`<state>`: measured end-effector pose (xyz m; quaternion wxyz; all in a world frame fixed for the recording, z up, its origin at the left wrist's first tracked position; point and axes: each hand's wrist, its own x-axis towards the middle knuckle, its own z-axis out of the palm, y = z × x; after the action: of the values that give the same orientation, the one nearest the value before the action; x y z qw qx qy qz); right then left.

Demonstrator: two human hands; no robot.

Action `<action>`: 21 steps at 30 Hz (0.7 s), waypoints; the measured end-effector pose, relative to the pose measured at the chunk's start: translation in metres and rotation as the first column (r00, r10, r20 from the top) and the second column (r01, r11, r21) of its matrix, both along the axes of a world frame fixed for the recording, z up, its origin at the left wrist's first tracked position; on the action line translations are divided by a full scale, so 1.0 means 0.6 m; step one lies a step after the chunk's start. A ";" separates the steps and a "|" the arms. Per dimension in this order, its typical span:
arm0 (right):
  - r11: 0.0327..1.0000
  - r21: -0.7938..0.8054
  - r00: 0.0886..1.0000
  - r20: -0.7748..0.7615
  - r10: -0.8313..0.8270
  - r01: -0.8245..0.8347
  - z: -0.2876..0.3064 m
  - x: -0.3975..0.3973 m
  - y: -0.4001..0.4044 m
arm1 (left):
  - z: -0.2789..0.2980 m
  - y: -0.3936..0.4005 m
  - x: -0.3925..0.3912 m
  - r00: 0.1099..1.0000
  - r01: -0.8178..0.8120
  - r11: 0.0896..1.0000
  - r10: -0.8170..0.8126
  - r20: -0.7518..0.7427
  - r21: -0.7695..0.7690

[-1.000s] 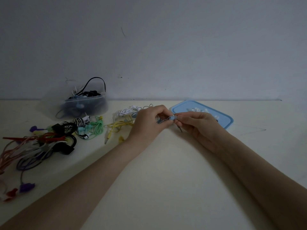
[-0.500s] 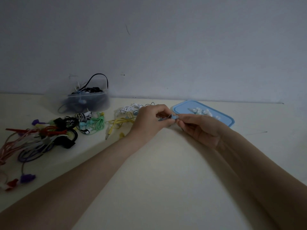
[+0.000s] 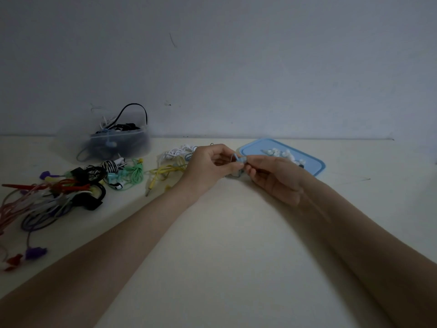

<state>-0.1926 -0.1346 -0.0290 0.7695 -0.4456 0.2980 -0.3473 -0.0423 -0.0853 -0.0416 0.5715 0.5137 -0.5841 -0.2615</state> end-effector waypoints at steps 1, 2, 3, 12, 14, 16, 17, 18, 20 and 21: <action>1.000 -0.016 1.000 0.015 -0.017 0.018 -0.002 0.001 0.000 | 0.000 0.000 -0.001 1.000 -0.009 1.000 0.009 0.012 -0.004; 0.999 -0.028 0.999 0.022 -0.026 0.027 -0.003 0.002 0.000 | 0.000 0.000 0.000 1.000 -0.015 1.000 0.015 0.020 -0.005; 0.999 -0.033 0.999 0.025 -0.028 0.029 -0.005 0.002 -0.001 | -0.001 0.000 0.000 1.000 -0.017 1.000 0.017 0.024 -0.002; 0.996 -0.079 0.996 -0.078 -0.034 0.028 0.000 -0.002 0.002 | 0.000 0.002 0.001 0.999 0.025 0.999 -0.026 0.031 0.030; 0.968 -0.247 0.968 -0.229 -0.102 0.043 0.004 -0.004 0.004 | -0.002 0.001 0.002 0.996 0.021 0.999 -0.023 0.084 0.032; 0.920 -0.390 0.934 -0.309 -0.180 0.048 0.012 -0.004 0.008 | -0.003 0.000 0.004 0.992 0.011 1.000 -0.015 0.126 0.029; 0.902 -0.428 0.925 -0.319 -0.207 0.055 0.016 -0.005 0.010 | -0.003 0.000 0.004 0.989 0.003 1.000 -0.005 0.151 0.019; 0.894 -0.445 0.920 -0.324 -0.219 0.056 0.019 -0.005 0.012 | -0.003 0.000 0.004 0.984 -0.012 1.000 0.011 0.180 0.007; 0.922 -0.386 0.929 -0.325 -0.179 0.043 0.022 -0.007 0.013 | -0.003 0.001 0.003 0.969 -0.039 0.999 0.042 0.244 -0.017; 0.948 -0.317 0.938 -0.318 -0.140 0.034 0.023 -0.008 0.012 | -0.003 0.001 0.001 0.961 -0.047 0.999 0.053 0.273 -0.028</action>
<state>-0.1975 -0.1273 -0.0155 0.6122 -0.5984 0.3872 -0.3423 -0.0416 -0.0848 -0.0434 0.4971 0.5533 -0.6471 -0.1674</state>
